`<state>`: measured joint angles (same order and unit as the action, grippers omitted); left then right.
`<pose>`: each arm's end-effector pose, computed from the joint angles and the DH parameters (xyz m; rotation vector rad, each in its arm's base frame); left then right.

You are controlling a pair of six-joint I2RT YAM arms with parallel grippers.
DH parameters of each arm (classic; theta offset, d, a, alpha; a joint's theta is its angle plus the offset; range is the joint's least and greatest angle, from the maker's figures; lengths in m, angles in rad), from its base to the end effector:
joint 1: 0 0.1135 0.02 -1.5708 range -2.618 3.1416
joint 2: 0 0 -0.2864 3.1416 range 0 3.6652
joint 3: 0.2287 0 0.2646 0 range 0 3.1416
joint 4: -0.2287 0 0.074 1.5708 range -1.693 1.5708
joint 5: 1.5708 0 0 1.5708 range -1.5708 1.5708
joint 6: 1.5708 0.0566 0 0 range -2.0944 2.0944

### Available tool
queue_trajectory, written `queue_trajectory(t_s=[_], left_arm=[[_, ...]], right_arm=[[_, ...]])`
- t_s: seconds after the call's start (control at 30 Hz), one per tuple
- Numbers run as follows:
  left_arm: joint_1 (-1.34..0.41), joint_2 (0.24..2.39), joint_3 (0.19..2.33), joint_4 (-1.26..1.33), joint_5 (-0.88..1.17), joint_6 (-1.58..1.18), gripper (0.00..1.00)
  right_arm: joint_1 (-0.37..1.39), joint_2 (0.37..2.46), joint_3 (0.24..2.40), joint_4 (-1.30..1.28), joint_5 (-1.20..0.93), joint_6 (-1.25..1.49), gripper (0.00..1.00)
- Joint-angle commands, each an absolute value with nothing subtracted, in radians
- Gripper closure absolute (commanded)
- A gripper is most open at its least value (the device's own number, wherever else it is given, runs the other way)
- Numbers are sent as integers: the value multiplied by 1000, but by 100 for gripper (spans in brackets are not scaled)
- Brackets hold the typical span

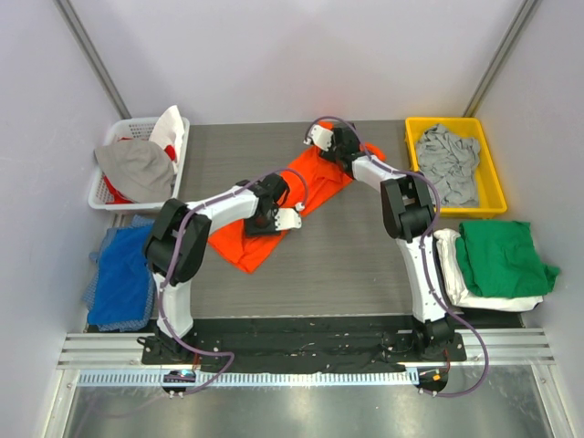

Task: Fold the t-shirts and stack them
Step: Fold the tshirt

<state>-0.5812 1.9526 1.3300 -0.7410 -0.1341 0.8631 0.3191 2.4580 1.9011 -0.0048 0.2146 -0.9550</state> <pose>0.3366 -0.2121 0.1504 1.9319 2.2242 0.2389 0.5754 0.1774 0.1402 -1.1894 1.8248 -0.5978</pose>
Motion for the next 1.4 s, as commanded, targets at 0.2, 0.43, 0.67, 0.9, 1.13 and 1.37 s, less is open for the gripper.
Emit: queue_trajectory(t_s=[0.2, 0.43, 0.67, 0.9, 1.13, 1.37], left_arm=[[-678, 2008, 1376, -842, -15, 850, 55], [-744, 2034, 1420, -879, -3, 854, 55], [-848, 2057, 1468, -907, 34, 862, 55], [-907, 2129, 1594, -942, 78, 838, 55], [-972, 2166, 1641, -951, 91, 824, 55], [-1009, 2189, 1686, -969, 94, 778, 55]], right_arm=[[305, 2528, 1962, -14, 181, -988, 36], [313, 2522, 1931, 76, 150, -982, 36], [333, 2533, 1928, 92, 126, -963, 36], [359, 2525, 1913, 101, 95, -959, 36], [388, 2539, 1930, 120, 84, -973, 36], [399, 2553, 1948, 140, 80, -976, 36]])
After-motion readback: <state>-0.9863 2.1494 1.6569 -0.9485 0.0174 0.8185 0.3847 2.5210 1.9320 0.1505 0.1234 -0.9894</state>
